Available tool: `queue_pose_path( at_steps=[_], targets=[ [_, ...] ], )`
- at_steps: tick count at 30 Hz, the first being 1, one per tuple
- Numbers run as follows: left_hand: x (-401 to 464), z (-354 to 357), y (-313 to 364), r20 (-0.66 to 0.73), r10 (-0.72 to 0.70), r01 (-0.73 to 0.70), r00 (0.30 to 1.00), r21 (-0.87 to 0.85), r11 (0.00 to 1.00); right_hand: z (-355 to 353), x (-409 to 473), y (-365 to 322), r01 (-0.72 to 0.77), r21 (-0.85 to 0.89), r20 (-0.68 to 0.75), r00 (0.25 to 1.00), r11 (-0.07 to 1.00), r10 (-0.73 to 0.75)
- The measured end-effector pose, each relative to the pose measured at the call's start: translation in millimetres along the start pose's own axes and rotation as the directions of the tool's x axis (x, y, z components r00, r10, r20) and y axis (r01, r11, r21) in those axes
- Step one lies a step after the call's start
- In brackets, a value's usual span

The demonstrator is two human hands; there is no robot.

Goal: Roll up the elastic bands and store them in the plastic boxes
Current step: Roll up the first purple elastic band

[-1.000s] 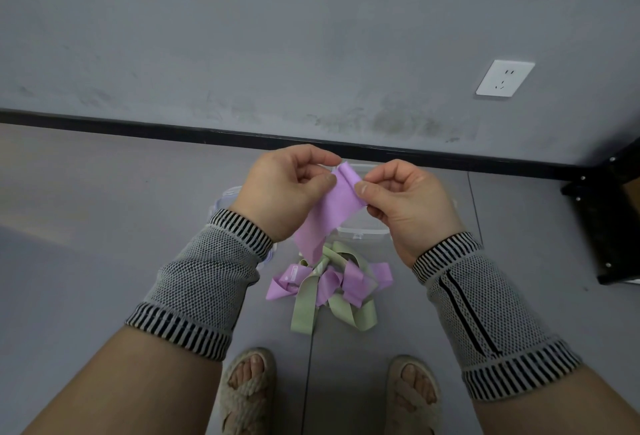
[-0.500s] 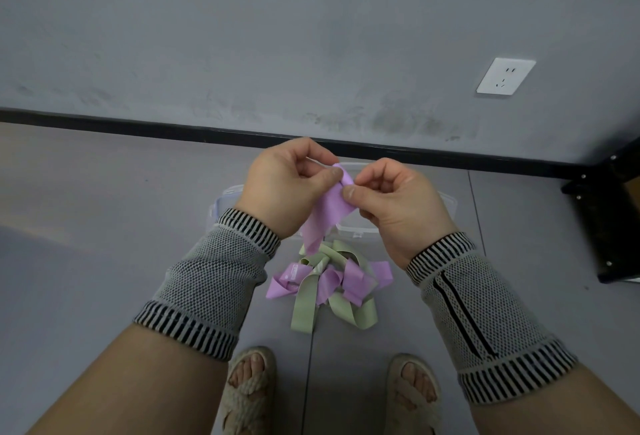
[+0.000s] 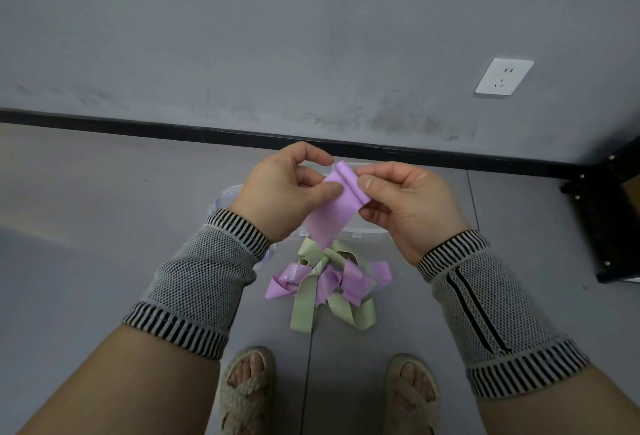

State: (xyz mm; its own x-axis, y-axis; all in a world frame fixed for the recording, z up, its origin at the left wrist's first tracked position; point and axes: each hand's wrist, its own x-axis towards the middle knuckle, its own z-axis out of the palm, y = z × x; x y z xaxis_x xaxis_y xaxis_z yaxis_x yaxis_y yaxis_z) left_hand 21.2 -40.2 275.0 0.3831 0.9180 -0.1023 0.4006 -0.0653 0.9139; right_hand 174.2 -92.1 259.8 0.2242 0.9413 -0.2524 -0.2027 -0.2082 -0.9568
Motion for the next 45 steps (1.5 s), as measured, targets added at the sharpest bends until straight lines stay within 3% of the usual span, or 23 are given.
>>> queue_pose_path(
  at_steps=[5, 23, 29, 37, 45],
  targets=[
    [1.0, -2.6, 0.2, 0.013, 0.000, -0.001, 1.000, 0.070, 0.998, -0.3, 1.6, 2.8, 0.019, -0.041, -0.025, 0.999, 0.999, -0.020],
    [-1.2, 0.5, 5.9, -0.025, 0.033, -0.034, 0.999, -0.030, 0.999, 8.2, 0.1, 5.2, 0.149, -0.125, 0.009, 0.989, 0.981, -0.149],
    [-1.3, -2.1, 4.7, -0.019, 0.055, -0.055, 0.998, -0.011, 0.998, 4.8, 0.6, 1.3, 0.025, 0.026, -0.002, 1.000, 0.999, -0.025],
    [1.3, -1.4, 0.5, -0.032, 0.032, -0.031, 0.999, 0.013, 0.999, 2.7, -0.8, 1.9, 0.050, -0.092, 0.031, 0.998, 0.995, -0.047],
    [2.3, -1.7, -2.6, -0.001, -0.012, 0.012, 1.000, 0.096, 0.995, 0.3, 2.3, 4.5, 0.077, -0.094, -0.043, 0.996, 0.993, -0.081]
  ],
)
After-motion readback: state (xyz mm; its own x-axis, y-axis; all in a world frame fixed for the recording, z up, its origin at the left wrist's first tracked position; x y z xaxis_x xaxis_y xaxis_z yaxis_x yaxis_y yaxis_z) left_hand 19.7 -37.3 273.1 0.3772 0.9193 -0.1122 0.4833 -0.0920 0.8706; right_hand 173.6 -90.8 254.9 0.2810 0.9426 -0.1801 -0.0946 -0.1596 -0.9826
